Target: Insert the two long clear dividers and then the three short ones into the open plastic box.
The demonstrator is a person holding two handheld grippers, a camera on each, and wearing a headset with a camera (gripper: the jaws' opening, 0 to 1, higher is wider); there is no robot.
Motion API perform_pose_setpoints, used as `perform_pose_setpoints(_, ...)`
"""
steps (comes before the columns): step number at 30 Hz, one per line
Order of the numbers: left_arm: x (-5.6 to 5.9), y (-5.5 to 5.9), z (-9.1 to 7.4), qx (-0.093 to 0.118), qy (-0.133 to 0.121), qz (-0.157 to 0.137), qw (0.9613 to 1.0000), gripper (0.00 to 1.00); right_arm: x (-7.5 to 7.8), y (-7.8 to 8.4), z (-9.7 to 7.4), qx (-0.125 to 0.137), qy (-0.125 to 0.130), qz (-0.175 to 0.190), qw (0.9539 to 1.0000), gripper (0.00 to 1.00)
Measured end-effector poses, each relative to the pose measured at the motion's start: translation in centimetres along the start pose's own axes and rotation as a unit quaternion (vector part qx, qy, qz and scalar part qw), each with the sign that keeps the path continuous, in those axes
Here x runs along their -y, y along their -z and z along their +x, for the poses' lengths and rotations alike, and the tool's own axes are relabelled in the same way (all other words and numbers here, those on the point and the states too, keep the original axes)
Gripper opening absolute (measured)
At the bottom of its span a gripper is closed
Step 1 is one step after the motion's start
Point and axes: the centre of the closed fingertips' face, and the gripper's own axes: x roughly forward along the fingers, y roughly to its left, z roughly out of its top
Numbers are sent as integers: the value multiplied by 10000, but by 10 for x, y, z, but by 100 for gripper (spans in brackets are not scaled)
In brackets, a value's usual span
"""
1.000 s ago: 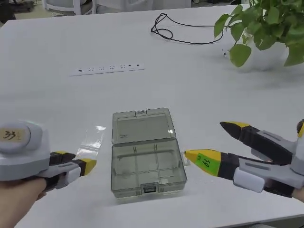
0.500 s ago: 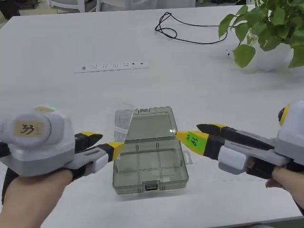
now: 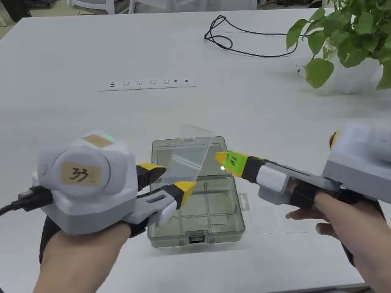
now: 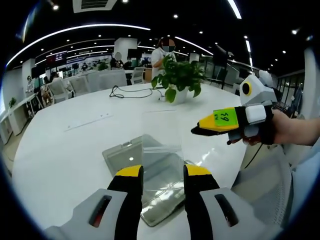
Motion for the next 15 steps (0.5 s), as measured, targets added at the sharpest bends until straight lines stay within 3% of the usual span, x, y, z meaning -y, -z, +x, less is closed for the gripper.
perform_pose_setpoints(6, 8, -3, 1, 44, 70, 88, 9999, 30, -3, 7, 6, -125, -21, 148, 9998, 22)
perform_pose_setpoints(9, 12, -3, 3, 55, 119, 126, 9998, 30, 4, 7, 9, -144, -15, 205, 9997, 18)
perform_pose_setpoints(15, 13, -6, 3, 121, 138, 155, 9997, 30, 4, 9, 14, -171, 1, 299, 9994, 15)
